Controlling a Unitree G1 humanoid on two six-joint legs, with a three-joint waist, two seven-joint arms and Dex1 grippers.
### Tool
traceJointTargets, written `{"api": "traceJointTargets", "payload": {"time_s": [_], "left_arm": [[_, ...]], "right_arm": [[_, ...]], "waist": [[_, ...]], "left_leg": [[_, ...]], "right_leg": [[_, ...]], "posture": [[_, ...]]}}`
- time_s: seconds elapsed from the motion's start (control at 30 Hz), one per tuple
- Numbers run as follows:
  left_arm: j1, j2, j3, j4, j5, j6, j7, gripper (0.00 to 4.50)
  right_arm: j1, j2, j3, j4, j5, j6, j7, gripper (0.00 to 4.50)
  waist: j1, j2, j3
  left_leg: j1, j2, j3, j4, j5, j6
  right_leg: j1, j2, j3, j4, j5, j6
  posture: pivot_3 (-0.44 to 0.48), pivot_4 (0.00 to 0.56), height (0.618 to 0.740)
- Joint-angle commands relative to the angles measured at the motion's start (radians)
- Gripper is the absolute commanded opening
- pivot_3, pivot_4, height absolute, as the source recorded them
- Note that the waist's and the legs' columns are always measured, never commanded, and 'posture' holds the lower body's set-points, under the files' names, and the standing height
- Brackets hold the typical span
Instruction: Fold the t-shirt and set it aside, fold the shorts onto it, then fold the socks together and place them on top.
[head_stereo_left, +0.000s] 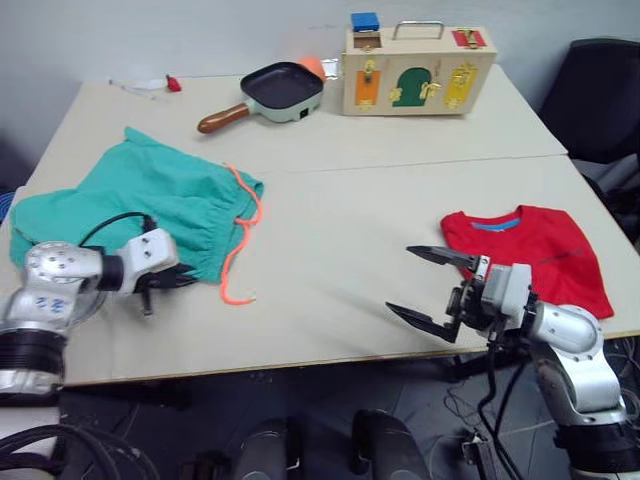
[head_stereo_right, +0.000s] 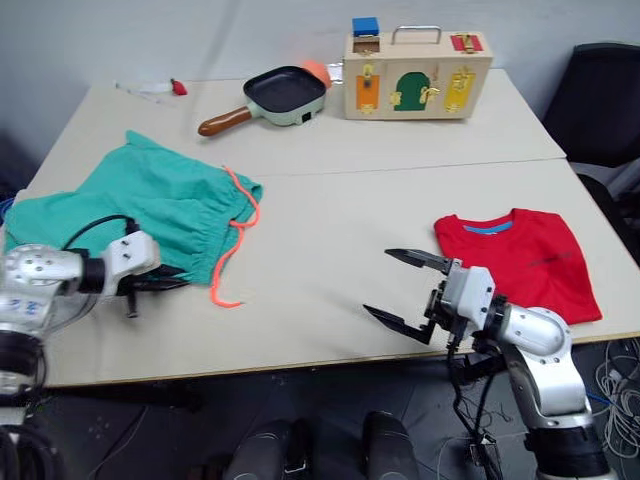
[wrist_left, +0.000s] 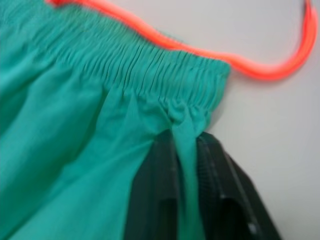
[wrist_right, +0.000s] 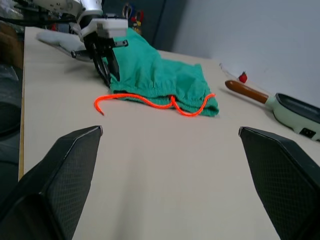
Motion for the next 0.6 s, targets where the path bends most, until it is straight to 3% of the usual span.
{"api": "traceJointTargets", "payload": {"time_s": [0.03, 0.17, 0.33, 0.47, 0.6], "left_arm": [[-0.052, -0.082, -0.047, -0.210, -0.075, 0.128, -0.035, 0.02], [-0.057, -0.246, -0.148, -0.391, -0.108, 0.247, -0.015, 0.02], [-0.074, -0.424, -0.284, -0.424, -0.091, 0.299, -0.012, 0.02], [-0.081, -0.501, -0.294, -0.441, -0.099, 0.376, 0.059, 0.92], [0.022, -0.366, -0.195, -0.585, -0.175, 0.436, 0.011, 2.21]], "right_arm": [[0.014, -0.028, -0.041, 0.015, -0.018, -0.043, 0.006, 4.50], [0.029, -0.057, -0.077, 0.048, -0.025, -0.048, 0.007, 4.50], [0.046, -0.081, -0.071, 0.036, -0.021, -0.030, 0.019, 4.50], [0.024, -0.084, -0.054, 0.031, -0.021, 0.003, 0.015, 4.50], [0.000, -0.110, -0.029, 0.014, -0.009, 0.057, 0.051, 4.50]], "waist": [[0.006, -0.001, 0.000], [0.004, -0.001, 0.000], [-0.001, -0.001, 0.000], [0.000, -0.001, 0.000], [-0.011, -0.001, 0.000]], "left_leg": [[-0.001, -0.001, 0.000, 0.001, 0.000, 0.001], [-0.001, -0.003, 0.001, 0.002, 0.000, 0.005], [-0.001, -0.001, 0.001, 0.004, 0.000, 0.005], [0.000, 0.002, 0.000, 0.009, 0.000, 0.004], [0.000, 0.004, 0.000, 0.011, -0.001, 0.002]], "right_leg": [[0.000, 0.001, 0.000, 0.000, 0.000, 0.001], [0.003, 0.004, 0.000, 0.000, 0.003, 0.005], [0.003, 0.007, 0.001, -0.001, 0.003, 0.005], [0.003, 0.008, 0.002, -0.002, 0.002, 0.003], [0.003, 0.004, 0.009, -0.001, 0.001, 0.002]], "posture": [[0.000, 0.150, 0.740], [0.000, 0.150, 0.740], [0.000, 0.150, 0.740], [0.000, 0.150, 0.740], [0.000, 0.150, 0.740]]}}
